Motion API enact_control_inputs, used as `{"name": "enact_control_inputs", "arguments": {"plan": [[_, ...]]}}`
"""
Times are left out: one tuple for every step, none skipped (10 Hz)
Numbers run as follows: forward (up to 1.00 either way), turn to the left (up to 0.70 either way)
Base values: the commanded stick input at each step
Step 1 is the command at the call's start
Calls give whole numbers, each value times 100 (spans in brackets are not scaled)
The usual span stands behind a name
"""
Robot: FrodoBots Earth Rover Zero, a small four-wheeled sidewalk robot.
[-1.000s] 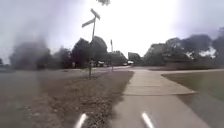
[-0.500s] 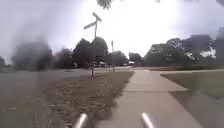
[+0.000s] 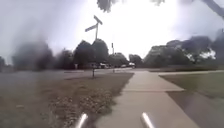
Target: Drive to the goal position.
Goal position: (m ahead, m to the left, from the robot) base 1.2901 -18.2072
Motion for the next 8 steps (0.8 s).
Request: {"name": "enact_control_inputs", "arguments": {"plan": [[70,-34],[70,-34],[70,-34],[70,-34],[70,-34],[70,-34],[70,-34],[70,-34]]}}
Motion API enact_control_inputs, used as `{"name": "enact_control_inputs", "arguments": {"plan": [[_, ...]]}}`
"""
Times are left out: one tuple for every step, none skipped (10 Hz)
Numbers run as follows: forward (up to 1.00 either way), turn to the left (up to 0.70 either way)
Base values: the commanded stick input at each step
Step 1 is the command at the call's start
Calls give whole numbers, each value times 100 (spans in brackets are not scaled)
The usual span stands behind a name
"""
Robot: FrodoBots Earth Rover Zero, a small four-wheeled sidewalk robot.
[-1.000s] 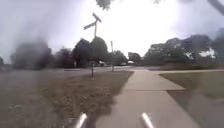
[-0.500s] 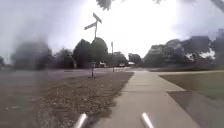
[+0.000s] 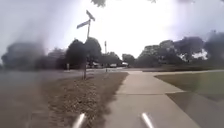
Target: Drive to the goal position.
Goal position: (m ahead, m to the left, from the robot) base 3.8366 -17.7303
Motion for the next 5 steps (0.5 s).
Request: {"name": "enact_control_inputs", "arguments": {"plan": [[70,-34],[70,-34],[70,-34],[70,-34],[70,-34]]}}
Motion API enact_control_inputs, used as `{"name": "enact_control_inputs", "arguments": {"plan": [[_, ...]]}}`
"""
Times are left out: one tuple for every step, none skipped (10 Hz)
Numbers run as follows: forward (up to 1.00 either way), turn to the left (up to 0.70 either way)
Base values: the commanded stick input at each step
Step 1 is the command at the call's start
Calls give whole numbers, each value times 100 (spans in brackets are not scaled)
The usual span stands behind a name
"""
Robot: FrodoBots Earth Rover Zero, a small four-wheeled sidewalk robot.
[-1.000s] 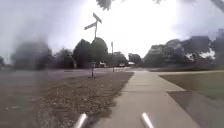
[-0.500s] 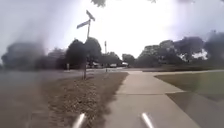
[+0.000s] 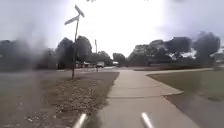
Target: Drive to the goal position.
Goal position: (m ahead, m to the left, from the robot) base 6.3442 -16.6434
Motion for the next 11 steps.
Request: {"name": "enact_control_inputs", "arguments": {"plan": [[70,-34],[70,-34],[70,-34],[70,-34],[70,-34],[70,-34],[70,-34],[70,0],[70,0],[70,0],[70,0]]}}
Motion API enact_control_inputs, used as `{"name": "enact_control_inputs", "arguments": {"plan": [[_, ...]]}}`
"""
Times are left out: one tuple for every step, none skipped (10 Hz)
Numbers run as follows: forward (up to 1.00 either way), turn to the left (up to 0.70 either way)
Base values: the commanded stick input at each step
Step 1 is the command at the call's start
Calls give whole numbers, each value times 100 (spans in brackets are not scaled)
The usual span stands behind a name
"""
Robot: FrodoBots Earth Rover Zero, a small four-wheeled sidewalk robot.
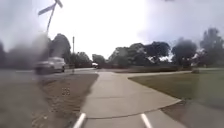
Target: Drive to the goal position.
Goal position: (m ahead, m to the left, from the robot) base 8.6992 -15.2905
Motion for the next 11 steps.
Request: {"name": "enact_control_inputs", "arguments": {"plan": [[70,32],[70,17],[70,2],[70,0],[70,0],[70,33],[70,34],[70,0],[70,0],[70,0],[70,0]]}}
